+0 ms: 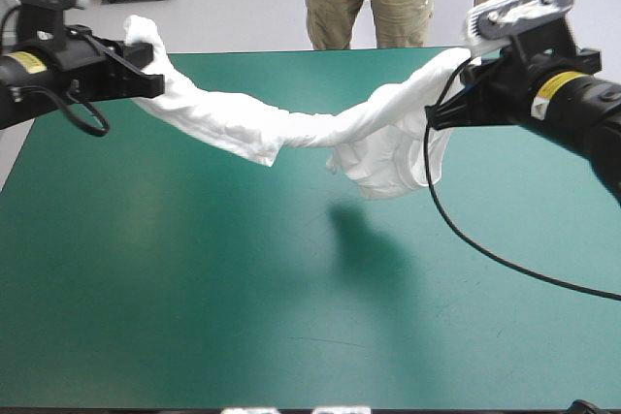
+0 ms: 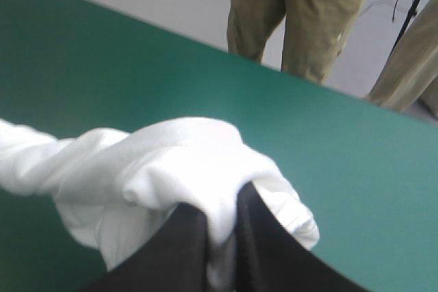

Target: Fold the cloth

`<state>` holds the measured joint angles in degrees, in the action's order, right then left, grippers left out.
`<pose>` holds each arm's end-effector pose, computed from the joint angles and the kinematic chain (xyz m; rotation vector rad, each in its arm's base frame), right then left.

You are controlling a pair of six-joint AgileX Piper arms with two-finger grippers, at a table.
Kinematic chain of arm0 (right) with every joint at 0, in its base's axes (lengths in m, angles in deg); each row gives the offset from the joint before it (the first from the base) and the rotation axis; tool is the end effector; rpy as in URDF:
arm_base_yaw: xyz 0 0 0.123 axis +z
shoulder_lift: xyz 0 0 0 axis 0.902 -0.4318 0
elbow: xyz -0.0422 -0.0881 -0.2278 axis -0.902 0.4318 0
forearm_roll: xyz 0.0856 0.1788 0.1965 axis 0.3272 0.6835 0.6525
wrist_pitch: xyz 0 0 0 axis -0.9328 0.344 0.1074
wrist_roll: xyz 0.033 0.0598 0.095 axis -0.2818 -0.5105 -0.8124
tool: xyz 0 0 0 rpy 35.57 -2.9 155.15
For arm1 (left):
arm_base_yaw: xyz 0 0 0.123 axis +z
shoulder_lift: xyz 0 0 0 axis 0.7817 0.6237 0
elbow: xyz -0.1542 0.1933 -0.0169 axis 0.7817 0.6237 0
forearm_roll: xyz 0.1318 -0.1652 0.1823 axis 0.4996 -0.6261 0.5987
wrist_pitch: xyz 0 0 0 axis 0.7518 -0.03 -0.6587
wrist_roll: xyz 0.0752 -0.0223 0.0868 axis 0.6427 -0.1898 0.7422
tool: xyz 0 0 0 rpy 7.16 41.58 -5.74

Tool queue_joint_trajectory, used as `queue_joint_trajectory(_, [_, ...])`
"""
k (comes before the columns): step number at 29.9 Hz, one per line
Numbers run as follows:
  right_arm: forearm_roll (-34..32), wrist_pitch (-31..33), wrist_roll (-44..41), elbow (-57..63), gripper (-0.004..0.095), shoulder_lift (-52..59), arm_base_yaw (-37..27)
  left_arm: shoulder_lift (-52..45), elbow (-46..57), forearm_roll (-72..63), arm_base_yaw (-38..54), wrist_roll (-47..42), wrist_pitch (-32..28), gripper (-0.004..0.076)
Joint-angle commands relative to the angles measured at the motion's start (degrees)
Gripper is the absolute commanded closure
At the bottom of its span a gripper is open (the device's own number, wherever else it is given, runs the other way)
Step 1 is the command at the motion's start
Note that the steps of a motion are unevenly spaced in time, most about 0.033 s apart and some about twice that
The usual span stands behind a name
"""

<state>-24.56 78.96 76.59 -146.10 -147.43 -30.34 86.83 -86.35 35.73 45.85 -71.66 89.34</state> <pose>0.2363 0.1236 0.5118 -0.4111 1.9488 0.1322 0.2799 -0.0619 0.5044 0.3922 1.9380 -0.2908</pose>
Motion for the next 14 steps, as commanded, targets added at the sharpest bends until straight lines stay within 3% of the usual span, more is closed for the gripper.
queue_joint_trajectory(1, [-2.2,-6.0,2.6,-9.8,0.0925,0.4,-0.3,-4.9,-7.7,-2.8,0.0,0.9,-5.9,0.0733])
queue_joint_trajectory(8, [-0.6,-6.9,6.2,-25.2,0.0925,-1.6,-0.3,-6.2,-22.5,-3.2,0.0,0.9,-7.6,0.0733])
queue_joint_trajectory(14, [-0.6,0.8,5.9,-26.7,0.0925,-0.6,-0.3,-7.5,-24.8,0.1,-1.4,0.9,-3.5,0.0733])
